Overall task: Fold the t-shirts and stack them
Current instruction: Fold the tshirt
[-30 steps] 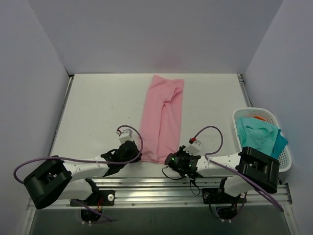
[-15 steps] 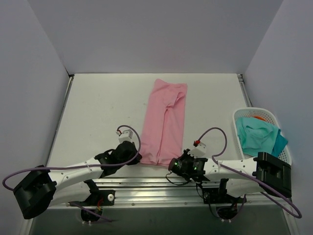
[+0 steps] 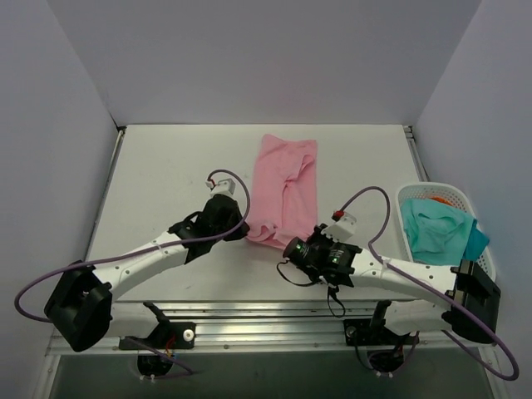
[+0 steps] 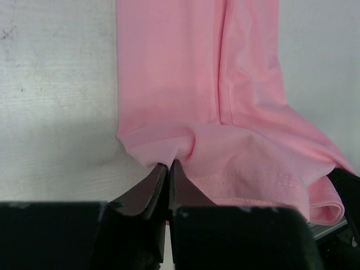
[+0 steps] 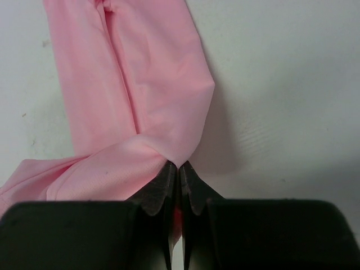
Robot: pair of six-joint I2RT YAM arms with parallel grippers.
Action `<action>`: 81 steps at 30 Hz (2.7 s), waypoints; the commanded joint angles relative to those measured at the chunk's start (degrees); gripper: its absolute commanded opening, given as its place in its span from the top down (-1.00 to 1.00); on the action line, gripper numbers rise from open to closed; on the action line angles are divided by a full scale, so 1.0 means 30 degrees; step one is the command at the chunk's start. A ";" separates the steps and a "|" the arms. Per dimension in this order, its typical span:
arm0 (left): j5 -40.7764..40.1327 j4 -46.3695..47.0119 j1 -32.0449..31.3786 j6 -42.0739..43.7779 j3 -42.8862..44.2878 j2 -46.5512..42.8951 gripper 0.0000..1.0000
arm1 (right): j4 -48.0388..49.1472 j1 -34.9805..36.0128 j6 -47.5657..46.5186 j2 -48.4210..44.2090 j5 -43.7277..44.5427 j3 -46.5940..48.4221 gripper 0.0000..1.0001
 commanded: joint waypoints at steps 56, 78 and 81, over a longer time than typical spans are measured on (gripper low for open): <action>0.8270 0.3964 0.6725 0.2342 0.8182 0.9922 -0.25 | 0.7382 -1.1277 -1.0912 0.4832 -0.5726 0.2155 -1.00; 0.9447 0.5230 0.5669 0.2693 1.1287 1.4406 -0.25 | 0.7824 -1.2072 -1.1938 0.7005 -0.6547 0.4381 -0.92; 0.9505 0.5347 0.5698 0.2606 1.1375 1.4583 -0.25 | 0.7795 -1.1955 -1.1763 0.6712 -0.6928 0.4352 -0.76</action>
